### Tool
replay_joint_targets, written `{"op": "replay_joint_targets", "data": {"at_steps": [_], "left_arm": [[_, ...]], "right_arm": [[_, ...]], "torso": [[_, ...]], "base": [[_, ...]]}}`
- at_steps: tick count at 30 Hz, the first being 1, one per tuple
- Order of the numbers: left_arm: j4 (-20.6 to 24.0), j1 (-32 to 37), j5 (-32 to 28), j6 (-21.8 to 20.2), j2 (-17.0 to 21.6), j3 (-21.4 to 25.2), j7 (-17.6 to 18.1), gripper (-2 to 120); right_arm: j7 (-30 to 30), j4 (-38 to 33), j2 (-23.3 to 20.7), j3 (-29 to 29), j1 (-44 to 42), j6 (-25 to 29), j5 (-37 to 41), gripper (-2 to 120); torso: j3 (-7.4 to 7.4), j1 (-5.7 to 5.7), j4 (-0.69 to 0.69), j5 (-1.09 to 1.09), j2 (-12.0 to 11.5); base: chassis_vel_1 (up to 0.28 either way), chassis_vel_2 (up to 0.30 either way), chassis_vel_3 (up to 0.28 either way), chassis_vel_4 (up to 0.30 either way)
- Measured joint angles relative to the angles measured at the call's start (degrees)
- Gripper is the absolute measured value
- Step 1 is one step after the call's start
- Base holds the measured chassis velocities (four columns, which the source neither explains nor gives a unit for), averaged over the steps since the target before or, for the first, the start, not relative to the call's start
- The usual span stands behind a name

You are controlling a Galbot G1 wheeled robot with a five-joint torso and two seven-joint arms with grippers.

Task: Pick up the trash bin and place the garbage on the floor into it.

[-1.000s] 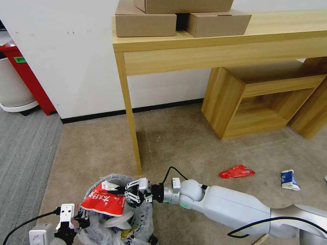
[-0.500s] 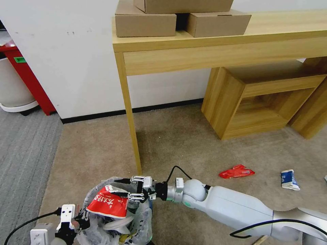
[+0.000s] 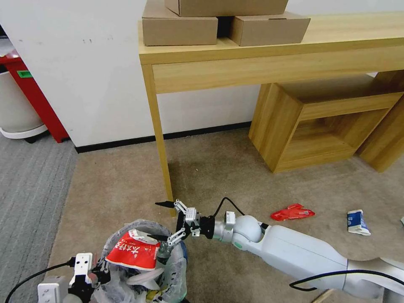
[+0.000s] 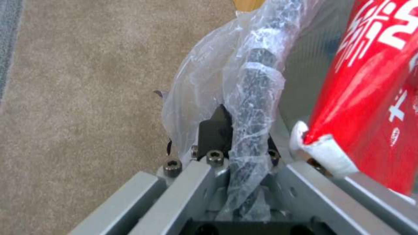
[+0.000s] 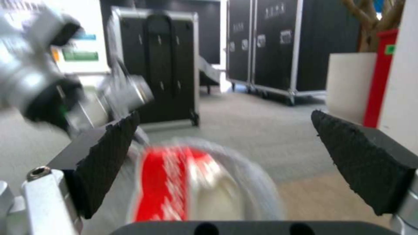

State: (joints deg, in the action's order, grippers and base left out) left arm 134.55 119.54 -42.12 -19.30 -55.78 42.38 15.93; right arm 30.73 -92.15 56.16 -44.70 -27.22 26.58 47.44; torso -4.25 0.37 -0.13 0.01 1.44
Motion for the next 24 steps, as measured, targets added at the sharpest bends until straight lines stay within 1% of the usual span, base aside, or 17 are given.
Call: {"op": "replay_joint_targets", "data": {"at_steps": [4, 6, 7, 8, 9, 12, 13, 14, 15, 16, 18, 19, 20, 21, 22, 23, 24], "left_arm": [[-0.22, 0.04, 0.13, 0.0, -0.33, -0.3, 0.05, 0], [-0.22, 0.05, 0.15, 0.0, -0.38, -0.3, 0.08, 0], [-0.22, 0.08, 0.17, 0.01, -0.41, -0.29, 0.21, 0], [-0.21, 0.1, 0.13, 0.04, -0.41, -0.25, 0.3, 0], [-0.21, 0.1, 0.13, 0.04, -0.41, -0.25, 0.3, 0], [0.09, 0.13, -0.44, 0.17, -0.21, 0.06, 0.59, 0], [0.09, 0.13, -0.44, 0.17, -0.21, 0.06, 0.59, 0], [0.13, 0.14, -0.58, 0.18, -0.11, 0.08, 0.65, 0], [0.13, 0.05, -0.81, 0.19, -0.06, 0.09, 0.78, 0], [0.13, 0.05, -0.81, 0.19, -0.06, 0.09, 0.78, 0], [0.13, -0.15, -1.02, 0.22, 0.0, 0.06, 1.08, 0], [0.13, -0.15, -1.02, 0.22, 0.0, 0.06, 1.08, 0], [0.13, -0.21, -1.07, 0.26, 0.07, 0.03, 1.16, 0], [0.13, -0.21, -1.09, 0.26, 0.07, 0.03, 1.19, 0], [0.21, -0.19, -1.22, 0.28, 0.06, 0.05, 1.25, 0], [0.21, -0.19, -1.22, 0.28, 0.06, 0.05, 1.25, 0], [0.38, -0.11, -1.31, 0.3, 0.09, 0.15, 1.28, 0]], "right_arm": [[0.91, -1.75, 0.48, -0.14, 1.21, -2.52, 0.98, 100], [1.06, -1.74, 0.51, -0.34, 1.63, -2.57, 0.89, 100], [1.35, -1.7, 0.39, -1.78, 3.31, -2.42, 0.68, 93], [1.51, -1.49, 0.17, -2.86, 4.37, -2.36, 0.25, 88], [1.51, -1.49, 0.17, -2.86, 4.37, -2.36, 0.25, 88], [2.87, -0.91, -0.23, -7.14, 8.13, -1.88, -0.37, 72], [2.87, -0.91, -0.23, -7.14, 8.13, -1.88, -0.37, 72], [2.93, -0.87, -0.15, -7.87, 8.75, -1.84, -0.2, 68], [2.92, -0.68, 0.21, -8.86, 9.59, -1.82, 0.18, 62], [2.92, -0.68, 0.21, -8.86, 9.59, -1.82, 0.18, 62], [2.73, -0.17, 0.84, -10.37, 10.49, -1.81, 0.39, 54], [2.73, -0.17, 0.84, -10.37, 10.49, -1.81, 0.39, 54], [2.26, 0.26, 1.12, -11.62, 11.03, -1.76, 0.47, 45], [2.11, 0.36, 1.17, -12.01, 11.15, -1.75, 0.51, 44], [1.67, 0.66, 1.2, -13.02, 11.51, -1.75, 0.59, 37], [1.67, 0.66, 1.2, -13.02, 11.51, -1.75, 0.59, 37], [1.49, 0.99, 1.21, -13.51, 11.78, -1.74, 0.64, 33]], "torso": [[0.0, 0.0, 0.0, 0.0, 0.0], [0.0, 0.0, 0.01, 0.0, 0.0], [0.0, 0.0, 0.01, 0.0, 0.0], [0.0, 0.0, 0.0, 0.0, 0.0], [0.0, 0.0, 0.0, 0.0, 0.0], [0.0, 0.0, 0.0, 0.0, 0.0], [0.0, 0.0, 0.0, 0.0, 0.0], [0.0, 0.0, 0.0, 0.0, 0.0], [0.0, 0.0, 0.0, -0.01, 0.0], [0.0, 0.0, 0.0, -0.01, 0.0], [0.0, 0.0, 0.01, -0.01, 0.0], [0.0, 0.0, 0.01, -0.01, 0.0], [0.0, 0.0, 0.01, -0.01, 0.0], [0.0, 0.0, 0.01, -0.01, 0.0], [0.0, 0.0, 0.0, -0.01, 0.0], [0.0, 0.0, 0.0, -0.01, 0.0], [0.0, 0.0, 0.01, -0.01, 0.0]], "base": [[0.0, 0.0, 0.0, 0.0], [0.0, 0.0, 0.0, 0.0], [0.0, 0.0, 0.0, 0.0], [0.0, 0.0, 0.0, 0.0], [0.0, 0.0, 0.0, 0.0], [0.0, 0.0, 0.0, 0.0], [0.0, 0.0, 0.0, 0.0], [0.0, 0.0, 0.0, 0.0], [0.0, 0.0, 0.0, 0.0], [0.0, 0.0, 0.0, 0.0], [0.0, 0.0, 0.0, 0.0], [0.0, 0.0, 0.0, 0.0], [0.0, 0.0, 0.0, 0.0], [0.0, 0.0, 0.0, 0.0], [0.0, 0.0, 0.0, 0.0], [0.0, 0.0, 0.0, 0.0], [0.0, 0.0, 0.0, 0.0]]}}
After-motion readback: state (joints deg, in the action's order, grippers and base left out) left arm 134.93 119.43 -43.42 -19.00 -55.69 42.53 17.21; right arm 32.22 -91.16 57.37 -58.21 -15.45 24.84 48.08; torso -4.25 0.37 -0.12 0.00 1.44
